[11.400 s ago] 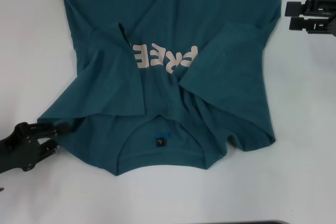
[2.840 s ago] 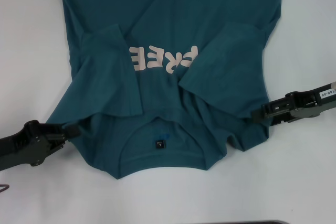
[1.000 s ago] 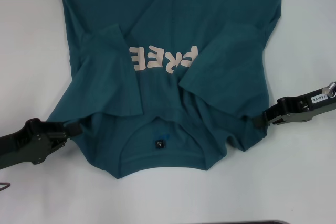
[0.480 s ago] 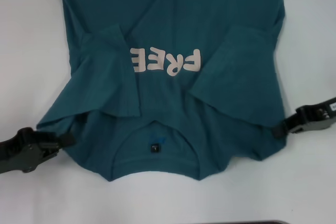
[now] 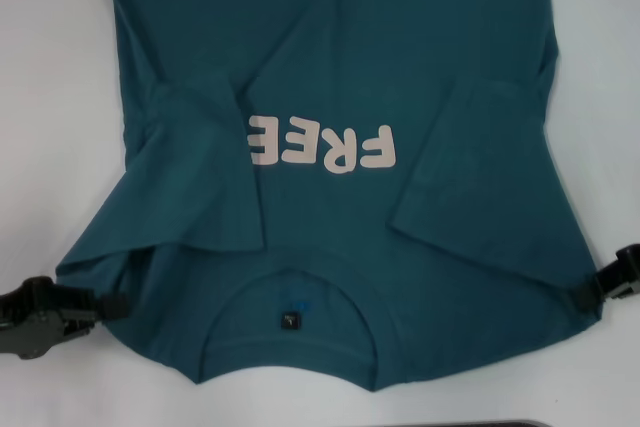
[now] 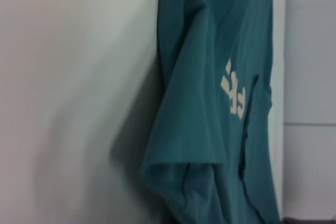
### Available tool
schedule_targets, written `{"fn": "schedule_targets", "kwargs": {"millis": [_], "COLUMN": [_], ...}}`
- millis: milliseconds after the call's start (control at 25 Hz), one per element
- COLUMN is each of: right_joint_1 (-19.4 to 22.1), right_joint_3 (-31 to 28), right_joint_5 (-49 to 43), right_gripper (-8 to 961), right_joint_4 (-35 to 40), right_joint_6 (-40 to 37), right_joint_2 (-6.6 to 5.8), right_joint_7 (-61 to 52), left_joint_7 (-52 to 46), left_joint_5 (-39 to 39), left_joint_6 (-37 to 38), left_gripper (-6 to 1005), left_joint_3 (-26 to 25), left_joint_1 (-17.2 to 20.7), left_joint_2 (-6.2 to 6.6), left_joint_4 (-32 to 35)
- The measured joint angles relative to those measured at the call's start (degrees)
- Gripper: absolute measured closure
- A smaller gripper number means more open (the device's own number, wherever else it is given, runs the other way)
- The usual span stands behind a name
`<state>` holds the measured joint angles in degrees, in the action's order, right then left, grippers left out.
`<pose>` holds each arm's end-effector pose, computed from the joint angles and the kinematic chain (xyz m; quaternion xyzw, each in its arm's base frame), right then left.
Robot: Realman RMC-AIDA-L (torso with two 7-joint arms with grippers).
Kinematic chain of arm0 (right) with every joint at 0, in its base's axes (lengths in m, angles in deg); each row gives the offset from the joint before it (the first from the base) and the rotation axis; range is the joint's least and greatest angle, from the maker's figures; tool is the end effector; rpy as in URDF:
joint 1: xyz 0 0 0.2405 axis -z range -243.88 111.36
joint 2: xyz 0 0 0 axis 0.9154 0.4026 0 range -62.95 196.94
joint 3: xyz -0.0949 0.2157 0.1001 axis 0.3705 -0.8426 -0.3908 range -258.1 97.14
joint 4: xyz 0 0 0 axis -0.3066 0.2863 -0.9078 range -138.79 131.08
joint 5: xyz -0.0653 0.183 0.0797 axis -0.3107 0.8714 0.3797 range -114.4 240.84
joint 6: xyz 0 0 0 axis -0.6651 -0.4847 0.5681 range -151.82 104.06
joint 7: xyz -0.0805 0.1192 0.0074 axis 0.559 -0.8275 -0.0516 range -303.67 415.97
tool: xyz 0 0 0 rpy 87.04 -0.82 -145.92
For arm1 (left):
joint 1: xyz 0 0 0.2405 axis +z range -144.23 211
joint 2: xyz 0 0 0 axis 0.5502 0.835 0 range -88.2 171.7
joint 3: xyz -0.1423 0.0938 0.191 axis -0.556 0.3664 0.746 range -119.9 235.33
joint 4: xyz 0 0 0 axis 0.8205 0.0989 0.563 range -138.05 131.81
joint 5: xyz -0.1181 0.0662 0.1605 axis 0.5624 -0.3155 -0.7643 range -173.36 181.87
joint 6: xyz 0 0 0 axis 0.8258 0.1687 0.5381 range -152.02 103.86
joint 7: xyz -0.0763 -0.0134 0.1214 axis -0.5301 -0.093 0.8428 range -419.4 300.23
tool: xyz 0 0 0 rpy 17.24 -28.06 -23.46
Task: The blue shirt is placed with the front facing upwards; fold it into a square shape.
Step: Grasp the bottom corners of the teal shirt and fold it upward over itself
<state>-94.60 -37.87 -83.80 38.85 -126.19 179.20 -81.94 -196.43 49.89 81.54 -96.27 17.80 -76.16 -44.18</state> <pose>0.3346 0.2713 0.0394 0.7464 -0.6629 0.0581 0.0074 -0.3498 0.2079 0.0232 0.6350 0.7470 0.1940 0.0328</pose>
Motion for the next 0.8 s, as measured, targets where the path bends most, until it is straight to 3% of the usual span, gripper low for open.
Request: {"fn": "schedule_targets", "kwargs": {"millis": [520, 800], "right_joint_1": [1.1, 1.5], "right_joint_3": [0.1, 0.2], "right_joint_5": [-0.5, -0.5], "right_gripper": [921, 921], "right_joint_4": [0.4, 0.5], "right_joint_6": [-1.0, -2.0], "right_joint_2": [-0.84, -1.04], "right_joint_7": [0.4, 0.7], "left_joint_7": [-1.0, 0.2], "left_joint_5": [-4.3, -4.4], "left_joint_6": [0.4, 2.1], "left_gripper": [986, 986], "left_joint_3": [2.0, 2.3], "left_joint_1": [1.7, 1.9], "left_joint_2": [1.1, 1.03], "left_joint_4": [-2.2, -2.3]}}
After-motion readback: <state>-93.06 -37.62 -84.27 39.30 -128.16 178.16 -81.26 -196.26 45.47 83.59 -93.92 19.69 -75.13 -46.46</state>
